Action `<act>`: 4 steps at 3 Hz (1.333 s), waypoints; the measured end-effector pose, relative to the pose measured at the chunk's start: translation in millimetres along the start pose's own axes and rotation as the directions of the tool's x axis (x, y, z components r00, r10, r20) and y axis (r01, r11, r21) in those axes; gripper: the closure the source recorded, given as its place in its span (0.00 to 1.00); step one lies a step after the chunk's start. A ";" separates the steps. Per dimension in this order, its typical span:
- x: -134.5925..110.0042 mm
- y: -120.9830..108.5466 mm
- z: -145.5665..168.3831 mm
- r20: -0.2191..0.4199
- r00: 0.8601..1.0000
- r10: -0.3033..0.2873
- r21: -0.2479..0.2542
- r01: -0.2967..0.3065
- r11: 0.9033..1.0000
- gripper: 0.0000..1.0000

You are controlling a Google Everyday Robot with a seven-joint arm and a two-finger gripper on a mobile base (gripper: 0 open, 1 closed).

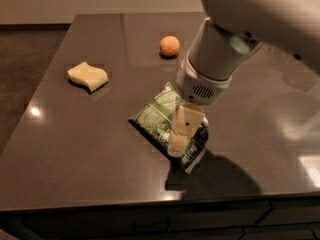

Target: Move green jalapeno chip bag near sponge

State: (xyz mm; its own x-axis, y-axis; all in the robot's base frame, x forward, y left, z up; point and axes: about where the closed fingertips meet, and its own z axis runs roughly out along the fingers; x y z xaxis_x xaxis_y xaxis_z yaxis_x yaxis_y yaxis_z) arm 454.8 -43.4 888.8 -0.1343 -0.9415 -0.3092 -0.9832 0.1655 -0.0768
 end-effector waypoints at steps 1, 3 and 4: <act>-4.1 -4.7 18.4 -0.021 0.999 0.024 -0.014 -0.025 1.000 0.00; -1.8 -17.9 34.1 -0.061 0.995 0.078 -0.013 -0.079 0.997 0.17; -12.2 -25.8 29.3 -0.053 0.996 0.077 -0.008 -0.078 0.997 0.41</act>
Offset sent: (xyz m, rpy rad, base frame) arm 0.0250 0.0091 -0.0457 -0.0622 0.0771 -0.0842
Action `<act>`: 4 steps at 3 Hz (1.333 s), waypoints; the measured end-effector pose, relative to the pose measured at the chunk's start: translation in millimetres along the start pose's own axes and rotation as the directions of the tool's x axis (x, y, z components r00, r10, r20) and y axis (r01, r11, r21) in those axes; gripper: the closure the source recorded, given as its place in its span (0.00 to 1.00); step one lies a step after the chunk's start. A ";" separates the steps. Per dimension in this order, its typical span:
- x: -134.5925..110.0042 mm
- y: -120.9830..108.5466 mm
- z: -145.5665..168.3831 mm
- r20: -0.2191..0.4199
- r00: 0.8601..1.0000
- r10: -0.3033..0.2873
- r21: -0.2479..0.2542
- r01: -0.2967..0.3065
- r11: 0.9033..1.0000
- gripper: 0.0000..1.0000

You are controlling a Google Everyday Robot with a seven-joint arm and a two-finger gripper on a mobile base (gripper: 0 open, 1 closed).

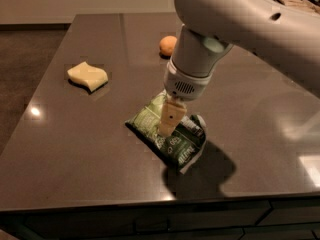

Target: Move green jalapeno chip bag near sponge

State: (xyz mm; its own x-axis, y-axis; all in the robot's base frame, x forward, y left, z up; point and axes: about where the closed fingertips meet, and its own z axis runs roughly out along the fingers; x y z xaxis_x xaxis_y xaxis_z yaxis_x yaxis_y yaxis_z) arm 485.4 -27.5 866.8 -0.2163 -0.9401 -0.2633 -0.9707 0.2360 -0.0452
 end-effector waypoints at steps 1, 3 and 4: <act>-17.1 -9.3 -12.0 0.020 1.000 -0.013 0.015 0.012 1.000 0.64; -73.7 -31.9 -37.1 0.081 0.994 -0.072 0.051 0.068 0.996 1.00; -106.4 -47.0 -39.0 0.124 0.988 -0.096 0.040 0.092 0.995 1.00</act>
Offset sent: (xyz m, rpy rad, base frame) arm 0.0439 0.0470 0.0656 0.0610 -0.0969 0.0552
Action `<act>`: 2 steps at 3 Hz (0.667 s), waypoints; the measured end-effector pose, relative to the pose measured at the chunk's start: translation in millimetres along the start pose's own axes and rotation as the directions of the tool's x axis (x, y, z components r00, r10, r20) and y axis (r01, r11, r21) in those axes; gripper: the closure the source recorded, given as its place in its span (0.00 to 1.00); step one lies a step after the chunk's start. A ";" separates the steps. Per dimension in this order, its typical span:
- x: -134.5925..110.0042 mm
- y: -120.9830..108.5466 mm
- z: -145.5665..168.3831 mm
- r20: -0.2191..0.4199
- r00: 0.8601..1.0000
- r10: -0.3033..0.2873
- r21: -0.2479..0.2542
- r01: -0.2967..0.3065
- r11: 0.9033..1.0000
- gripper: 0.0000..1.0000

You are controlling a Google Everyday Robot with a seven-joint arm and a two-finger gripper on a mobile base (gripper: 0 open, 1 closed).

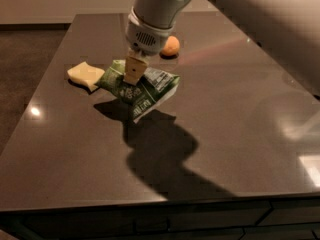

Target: Move green jalapeno chip bag near sponge

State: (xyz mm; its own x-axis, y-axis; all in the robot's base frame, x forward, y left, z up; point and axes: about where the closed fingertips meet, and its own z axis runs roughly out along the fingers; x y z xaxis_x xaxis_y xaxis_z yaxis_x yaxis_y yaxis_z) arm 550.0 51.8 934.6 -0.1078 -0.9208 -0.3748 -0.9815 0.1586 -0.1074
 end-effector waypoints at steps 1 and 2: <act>-25.9 -19.3 13.5 0.028 1.000 -0.011 -0.017 0.011 1.000 0.82; -38.4 -35.3 25.3 0.045 0.999 -0.009 -0.034 0.011 0.999 0.59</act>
Offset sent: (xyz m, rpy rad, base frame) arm 0.0666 0.0516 -0.0092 0.0681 0.0381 0.0315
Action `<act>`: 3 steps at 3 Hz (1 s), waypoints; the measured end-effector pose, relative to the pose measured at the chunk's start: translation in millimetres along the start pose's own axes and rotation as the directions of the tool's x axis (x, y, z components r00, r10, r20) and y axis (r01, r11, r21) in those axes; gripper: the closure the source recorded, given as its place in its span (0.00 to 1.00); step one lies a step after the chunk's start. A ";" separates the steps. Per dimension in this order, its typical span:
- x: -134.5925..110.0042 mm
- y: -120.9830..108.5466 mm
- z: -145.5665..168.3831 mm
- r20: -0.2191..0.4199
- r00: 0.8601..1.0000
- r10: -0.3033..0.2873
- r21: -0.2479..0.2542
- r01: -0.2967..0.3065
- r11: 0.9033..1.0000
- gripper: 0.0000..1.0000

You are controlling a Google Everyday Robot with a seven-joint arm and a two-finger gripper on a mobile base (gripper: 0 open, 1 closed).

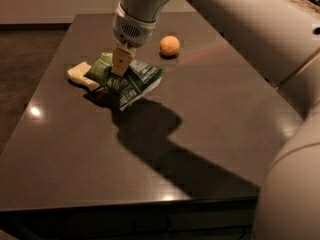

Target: Move green jalapeno chip bag near sponge

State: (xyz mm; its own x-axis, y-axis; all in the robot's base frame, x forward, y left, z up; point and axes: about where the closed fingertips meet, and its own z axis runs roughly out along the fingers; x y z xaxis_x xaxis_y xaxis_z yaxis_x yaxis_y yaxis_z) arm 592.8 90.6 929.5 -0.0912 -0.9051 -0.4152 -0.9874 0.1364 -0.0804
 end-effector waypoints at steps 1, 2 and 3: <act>-1.0 -0.2 0.7 0.002 1.000 -0.001 0.001 0.001 1.000 0.36; -2.1 0.0 2.5 0.003 1.000 -0.003 0.000 0.003 1.000 0.13; -2.9 0.1 4.1 0.003 1.000 -0.004 -0.001 0.004 1.000 0.00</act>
Offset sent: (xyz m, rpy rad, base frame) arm 0.0005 0.0011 -0.0002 0.0023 -0.0017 0.0003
